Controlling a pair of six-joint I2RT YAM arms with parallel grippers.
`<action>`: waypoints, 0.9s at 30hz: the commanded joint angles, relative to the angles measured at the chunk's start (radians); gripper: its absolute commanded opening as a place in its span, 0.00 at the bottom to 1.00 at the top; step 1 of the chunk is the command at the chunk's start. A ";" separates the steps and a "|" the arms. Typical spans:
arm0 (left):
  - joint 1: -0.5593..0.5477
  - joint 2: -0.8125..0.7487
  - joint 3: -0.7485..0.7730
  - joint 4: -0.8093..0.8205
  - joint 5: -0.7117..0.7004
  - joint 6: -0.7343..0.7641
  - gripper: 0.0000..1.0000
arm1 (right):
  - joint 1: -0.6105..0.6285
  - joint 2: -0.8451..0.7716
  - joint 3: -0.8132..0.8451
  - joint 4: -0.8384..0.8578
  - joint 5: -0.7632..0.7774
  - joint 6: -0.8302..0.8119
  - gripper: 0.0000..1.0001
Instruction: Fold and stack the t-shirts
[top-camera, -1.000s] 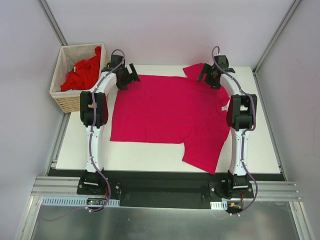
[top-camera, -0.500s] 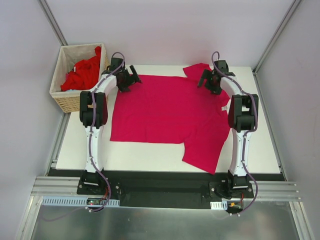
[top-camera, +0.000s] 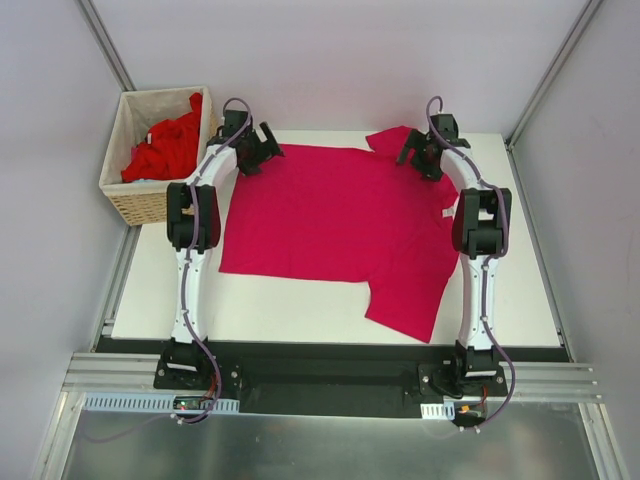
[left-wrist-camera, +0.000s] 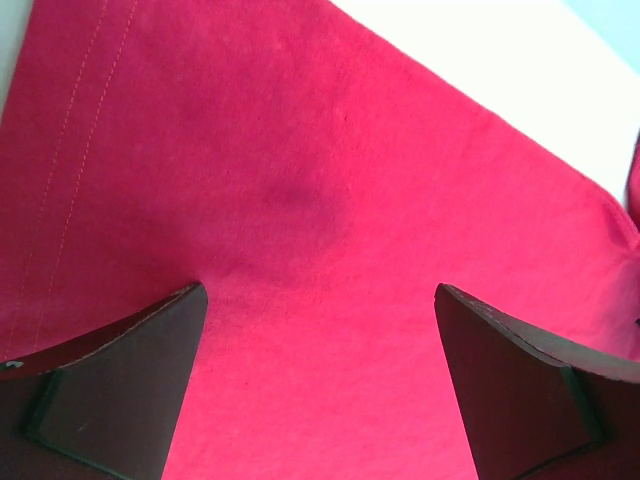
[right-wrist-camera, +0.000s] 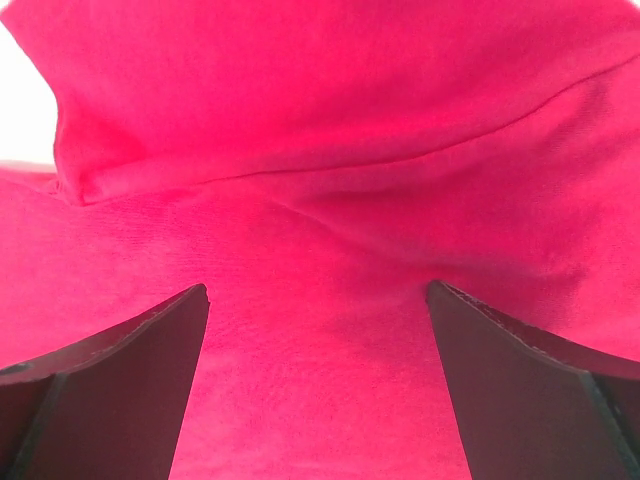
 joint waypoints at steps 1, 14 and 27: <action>0.015 0.055 0.096 -0.001 -0.030 -0.021 0.99 | -0.025 0.054 0.080 -0.006 0.000 0.031 0.96; 0.020 0.000 0.101 0.021 0.036 -0.027 0.99 | -0.032 -0.071 -0.036 0.070 -0.014 0.023 0.96; -0.043 -1.002 -1.009 0.303 0.070 0.010 0.99 | 0.210 -1.127 -0.899 0.157 0.156 0.000 0.96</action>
